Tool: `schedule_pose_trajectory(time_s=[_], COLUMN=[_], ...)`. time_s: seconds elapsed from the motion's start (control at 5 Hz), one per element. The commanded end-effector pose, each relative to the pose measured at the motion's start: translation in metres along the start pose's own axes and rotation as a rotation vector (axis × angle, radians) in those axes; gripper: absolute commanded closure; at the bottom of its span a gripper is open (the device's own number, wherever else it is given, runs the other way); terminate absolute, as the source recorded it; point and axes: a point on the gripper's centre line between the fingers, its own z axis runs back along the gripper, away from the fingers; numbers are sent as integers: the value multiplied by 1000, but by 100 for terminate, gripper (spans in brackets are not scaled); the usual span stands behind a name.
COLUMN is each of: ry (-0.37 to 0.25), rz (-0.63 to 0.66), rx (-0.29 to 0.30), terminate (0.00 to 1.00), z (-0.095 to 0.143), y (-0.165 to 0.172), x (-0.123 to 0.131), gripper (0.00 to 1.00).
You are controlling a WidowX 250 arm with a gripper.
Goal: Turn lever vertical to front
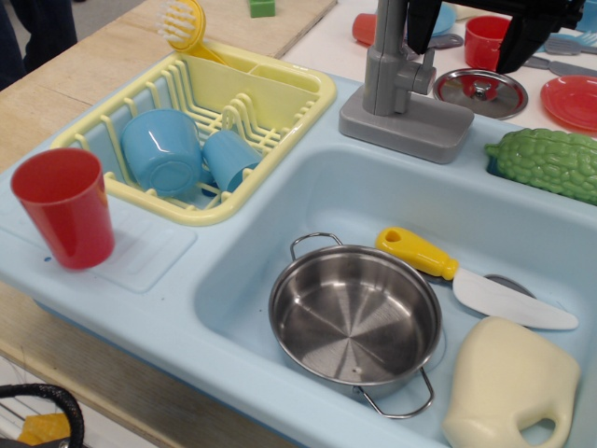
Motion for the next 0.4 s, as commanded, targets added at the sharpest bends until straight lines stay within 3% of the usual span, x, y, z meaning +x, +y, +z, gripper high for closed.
schedule_pose_trajectory(time_s=[0.0, 0.2], ry=[-23, -29], rz=[79, 109], rx=[-40, -57], terminate=[0, 0], z=[2, -1], y=[8, 10], x=[5, -1], gripper=[100, 100])
